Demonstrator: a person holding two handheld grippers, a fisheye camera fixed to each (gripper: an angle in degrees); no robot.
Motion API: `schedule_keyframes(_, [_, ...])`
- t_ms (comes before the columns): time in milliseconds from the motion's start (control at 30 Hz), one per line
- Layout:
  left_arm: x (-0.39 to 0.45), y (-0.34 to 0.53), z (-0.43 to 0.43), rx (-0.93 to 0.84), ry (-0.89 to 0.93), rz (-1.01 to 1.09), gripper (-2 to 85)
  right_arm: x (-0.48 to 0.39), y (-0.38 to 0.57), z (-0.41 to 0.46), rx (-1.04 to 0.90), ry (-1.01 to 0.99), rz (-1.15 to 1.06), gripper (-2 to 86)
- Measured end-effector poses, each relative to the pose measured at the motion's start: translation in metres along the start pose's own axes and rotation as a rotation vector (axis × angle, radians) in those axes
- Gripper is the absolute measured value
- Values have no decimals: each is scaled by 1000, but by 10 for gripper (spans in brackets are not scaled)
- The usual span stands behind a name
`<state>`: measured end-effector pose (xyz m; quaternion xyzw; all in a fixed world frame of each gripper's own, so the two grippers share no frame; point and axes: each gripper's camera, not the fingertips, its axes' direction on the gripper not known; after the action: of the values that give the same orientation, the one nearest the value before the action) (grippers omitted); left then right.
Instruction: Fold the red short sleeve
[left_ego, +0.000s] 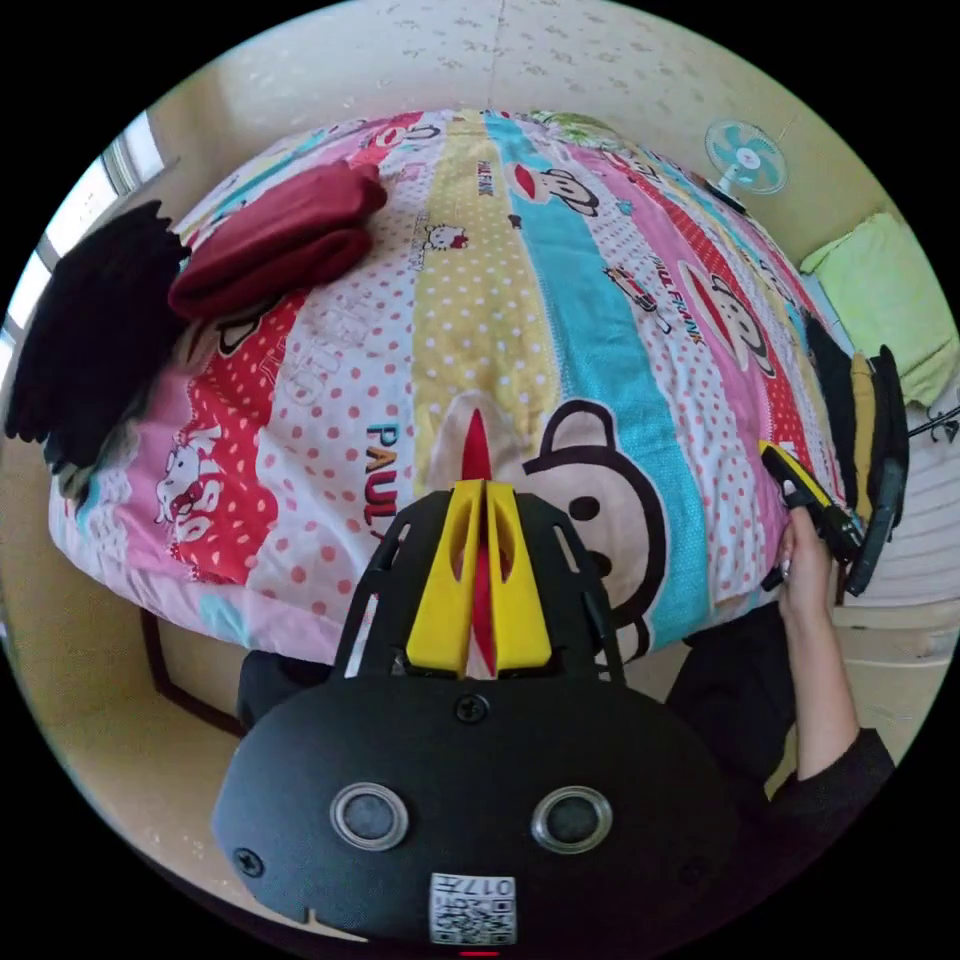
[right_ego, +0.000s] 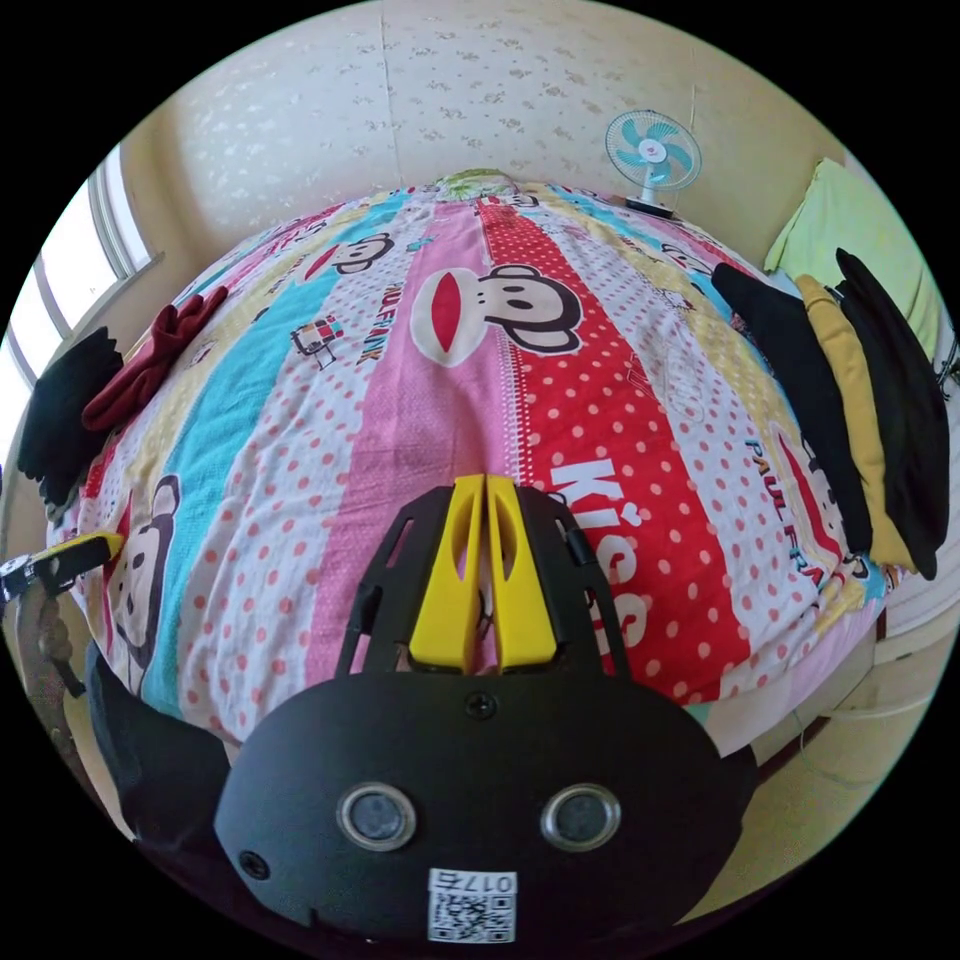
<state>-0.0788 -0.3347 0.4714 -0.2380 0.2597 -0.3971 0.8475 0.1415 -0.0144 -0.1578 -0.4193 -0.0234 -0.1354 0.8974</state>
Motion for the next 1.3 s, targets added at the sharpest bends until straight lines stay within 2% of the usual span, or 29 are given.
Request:
schedule_keyframes(67, [-37,-7,-18,33,54,-44,13,2,0,0,2,8,-3,6])
schedule_keyframes(133, [-78,-29,-57,199,-10,-69,57,1,0,2,7,33,-14,6])
schedule_keyframes(267, [-107,-100,-99,353,-105,-25,110,1,-1,7,2,96,-40,7])
schedule_keyframes(400, [-118,-207,-59,239,-84,2,131,14,-2,9,0,90,-41,5])
schedule_keyframes(467, [-125,-234,-22,193,-96,-30,123,41,-3,10,-5,-23,7,4])
schedule_keyframes(533, [-141,-251,30,47,-88,-87,92,65,-3,11,-10,-122,52,4])
schedule_keyframes(667, [-145,-213,14,179,-5,-82,41,105,0,15,-11,-270,109,3])
schedule_keyframes(733, [-136,-154,-10,239,22,50,38,118,1,17,-11,-306,124,3])
schedule_keyframes(767, [-134,-135,-16,239,19,82,38,125,2,17,-10,-321,129,4])
schedule_keyframes(833, [-139,-44,-45,253,68,162,36,133,4,16,-8,-332,132,4])
schedule_keyframes(933, [-169,68,-84,241,176,151,34,150,7,16,-5,-364,146,4])
schedule_keyframes(1033, [-199,141,-105,160,259,91,41,167,11,16,-4,-399,162,4])
schedule_keyframes(1167, [-207,159,-112,91,214,21,76,178,16,12,-4,-366,151,3])
schedule_keyframes(1300, [-144,129,-141,243,199,213,100,192,22,8,4,-379,151,3])
